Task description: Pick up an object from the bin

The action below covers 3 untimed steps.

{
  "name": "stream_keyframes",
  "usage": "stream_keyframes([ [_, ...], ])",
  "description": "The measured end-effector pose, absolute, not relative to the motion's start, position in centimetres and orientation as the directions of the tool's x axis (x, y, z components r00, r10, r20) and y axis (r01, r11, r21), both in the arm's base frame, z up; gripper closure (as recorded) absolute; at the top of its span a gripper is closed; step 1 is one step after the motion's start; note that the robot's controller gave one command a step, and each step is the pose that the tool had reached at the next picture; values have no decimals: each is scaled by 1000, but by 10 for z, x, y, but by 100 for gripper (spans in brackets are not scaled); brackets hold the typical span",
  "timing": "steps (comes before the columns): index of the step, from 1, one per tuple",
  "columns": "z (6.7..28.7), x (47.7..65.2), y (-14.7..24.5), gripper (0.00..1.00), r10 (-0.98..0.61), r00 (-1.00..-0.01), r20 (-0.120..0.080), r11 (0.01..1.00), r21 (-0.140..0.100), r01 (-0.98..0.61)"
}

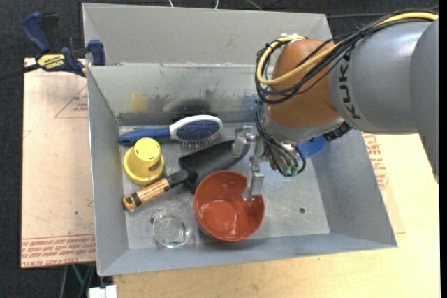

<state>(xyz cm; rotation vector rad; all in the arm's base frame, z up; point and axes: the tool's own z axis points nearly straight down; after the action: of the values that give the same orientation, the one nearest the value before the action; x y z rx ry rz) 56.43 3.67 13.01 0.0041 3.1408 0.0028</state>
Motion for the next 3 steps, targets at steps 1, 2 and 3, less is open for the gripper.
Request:
stream_keyframes([
  [1, 130, 564, 37, 0, 3, -1000, -1, 1000, 2, 3],
  [2, 77, 573, 48, 0, -205, -979, -1, 979, 4, -205],
  [3, 71, 566, 46, 0, -139, -990, -6, 990, 3, -139],
])
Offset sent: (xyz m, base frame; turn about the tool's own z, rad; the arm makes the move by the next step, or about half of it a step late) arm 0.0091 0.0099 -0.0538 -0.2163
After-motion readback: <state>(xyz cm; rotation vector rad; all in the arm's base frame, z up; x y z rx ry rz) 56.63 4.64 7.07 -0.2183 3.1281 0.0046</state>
